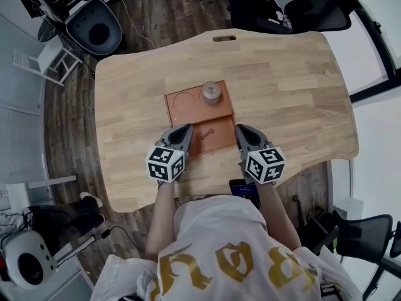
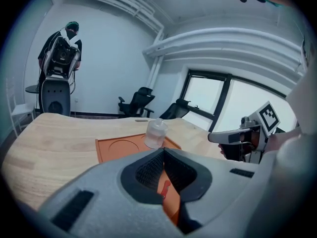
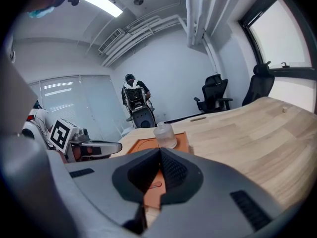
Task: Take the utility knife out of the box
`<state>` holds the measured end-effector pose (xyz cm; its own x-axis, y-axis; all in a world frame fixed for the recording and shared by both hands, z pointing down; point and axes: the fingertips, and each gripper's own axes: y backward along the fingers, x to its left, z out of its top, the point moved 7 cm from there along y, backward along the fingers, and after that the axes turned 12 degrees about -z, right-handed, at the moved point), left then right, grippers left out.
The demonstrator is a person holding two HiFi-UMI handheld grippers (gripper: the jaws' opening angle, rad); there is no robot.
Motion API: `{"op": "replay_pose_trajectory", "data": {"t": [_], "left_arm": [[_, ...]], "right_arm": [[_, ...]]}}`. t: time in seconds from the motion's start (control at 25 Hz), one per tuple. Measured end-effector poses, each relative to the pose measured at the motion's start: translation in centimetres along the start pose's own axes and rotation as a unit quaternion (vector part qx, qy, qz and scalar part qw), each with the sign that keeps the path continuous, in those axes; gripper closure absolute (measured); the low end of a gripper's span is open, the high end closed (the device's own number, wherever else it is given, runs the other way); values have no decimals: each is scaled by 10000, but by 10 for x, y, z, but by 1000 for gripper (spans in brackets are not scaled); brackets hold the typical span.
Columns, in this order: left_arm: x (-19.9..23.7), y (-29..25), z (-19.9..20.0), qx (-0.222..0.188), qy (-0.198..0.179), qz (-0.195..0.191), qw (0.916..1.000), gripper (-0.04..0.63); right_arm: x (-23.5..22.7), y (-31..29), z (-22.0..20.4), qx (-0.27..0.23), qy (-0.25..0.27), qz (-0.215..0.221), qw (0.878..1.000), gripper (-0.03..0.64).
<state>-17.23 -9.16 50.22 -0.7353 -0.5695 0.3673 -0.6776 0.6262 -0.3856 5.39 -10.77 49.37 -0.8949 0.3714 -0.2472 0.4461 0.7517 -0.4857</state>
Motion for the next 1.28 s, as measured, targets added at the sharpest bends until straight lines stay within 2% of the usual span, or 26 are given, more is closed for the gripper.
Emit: {"op": "replay_pose_trajectory", "data": {"t": [0.2,0.8,1.04,1.28], "left_arm": [[0,-13,-12,558,-194,-151,9981,584],[5,-55,-41,1739,-3,-554,9832,584],[7,-72,-52,2256,-109,-601,9723,584],[7,-89,-65,2888,-362,-661,9544,584]], "right_arm": [[-3,-8,-6,124,-57,37,9999,606],[-24,-28,-16,401,-271,29,9988,605],[-32,-35,-18,438,-378,-32,9983,606],[-36,-41,-21,504,-475,-76,9976,606]]}}
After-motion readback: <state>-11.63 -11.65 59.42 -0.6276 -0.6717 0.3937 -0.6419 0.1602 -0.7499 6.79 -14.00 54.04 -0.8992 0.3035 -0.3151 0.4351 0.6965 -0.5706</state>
